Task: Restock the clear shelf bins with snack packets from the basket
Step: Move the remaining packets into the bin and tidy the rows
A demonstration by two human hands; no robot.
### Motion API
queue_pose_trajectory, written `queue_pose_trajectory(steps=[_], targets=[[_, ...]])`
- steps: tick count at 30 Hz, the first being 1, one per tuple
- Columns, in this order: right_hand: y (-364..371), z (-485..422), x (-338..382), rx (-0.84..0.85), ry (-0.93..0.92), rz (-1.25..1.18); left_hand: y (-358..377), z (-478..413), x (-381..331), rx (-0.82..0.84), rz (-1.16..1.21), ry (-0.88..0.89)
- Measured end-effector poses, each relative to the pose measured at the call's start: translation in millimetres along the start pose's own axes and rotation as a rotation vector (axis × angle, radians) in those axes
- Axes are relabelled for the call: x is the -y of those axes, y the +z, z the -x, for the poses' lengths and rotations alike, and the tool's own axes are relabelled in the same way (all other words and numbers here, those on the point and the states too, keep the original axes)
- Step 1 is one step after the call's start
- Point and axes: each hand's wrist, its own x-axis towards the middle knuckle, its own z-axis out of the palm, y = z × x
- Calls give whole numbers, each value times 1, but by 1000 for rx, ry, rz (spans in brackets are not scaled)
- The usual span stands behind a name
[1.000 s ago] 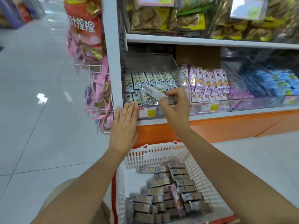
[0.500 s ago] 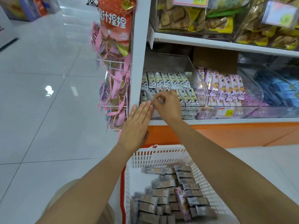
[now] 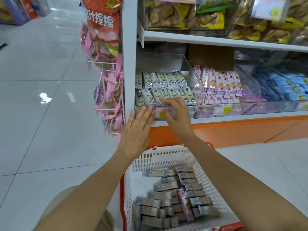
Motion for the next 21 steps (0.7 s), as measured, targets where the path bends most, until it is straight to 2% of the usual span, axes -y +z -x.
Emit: queue_pose_trajectory(steps=[4,10,16,21], targets=[[-22,32,-26,-39,23,3,19,6,-27,28,29,86],[-46,100,-90,88,226,202,59,18,-60,229,21,93],[-50,184,-140,373,529,340,97,43,-68,548,-3,24],[-40,238,-165,589,661,349,114,52,-72,596,10,-52]])
